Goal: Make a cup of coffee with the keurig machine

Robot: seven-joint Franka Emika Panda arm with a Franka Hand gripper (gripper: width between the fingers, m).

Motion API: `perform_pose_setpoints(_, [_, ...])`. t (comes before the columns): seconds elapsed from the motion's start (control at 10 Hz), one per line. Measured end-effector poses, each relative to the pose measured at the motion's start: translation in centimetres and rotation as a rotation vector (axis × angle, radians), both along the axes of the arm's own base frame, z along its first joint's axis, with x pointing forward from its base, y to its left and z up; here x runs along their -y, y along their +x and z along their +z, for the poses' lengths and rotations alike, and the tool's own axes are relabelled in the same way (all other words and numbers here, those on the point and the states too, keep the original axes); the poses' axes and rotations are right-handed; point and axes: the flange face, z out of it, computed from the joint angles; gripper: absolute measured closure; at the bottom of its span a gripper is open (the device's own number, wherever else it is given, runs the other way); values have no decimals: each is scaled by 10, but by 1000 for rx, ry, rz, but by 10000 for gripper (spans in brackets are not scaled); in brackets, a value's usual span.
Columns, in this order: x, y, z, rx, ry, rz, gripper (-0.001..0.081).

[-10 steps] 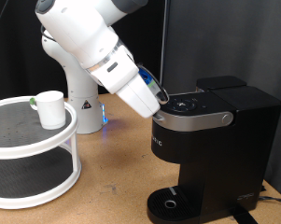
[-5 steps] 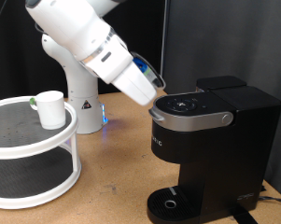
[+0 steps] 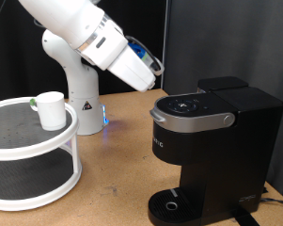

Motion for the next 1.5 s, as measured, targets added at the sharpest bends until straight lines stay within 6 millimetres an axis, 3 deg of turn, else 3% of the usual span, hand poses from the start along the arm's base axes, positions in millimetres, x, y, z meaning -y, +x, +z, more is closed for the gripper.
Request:
perform_pose_setpoints(0.2, [5, -5, -4, 25, 22, -126, 806])
perform_pose_setpoints(0.9, [42, -77, 12, -15, 86, -216, 806])
perform_pose_setpoints(1.3, [47, -72, 7, -37, 66, -340, 806])
perform_pose_setpoints(1.5, [54, -80, 9, -50, 72, -353, 806])
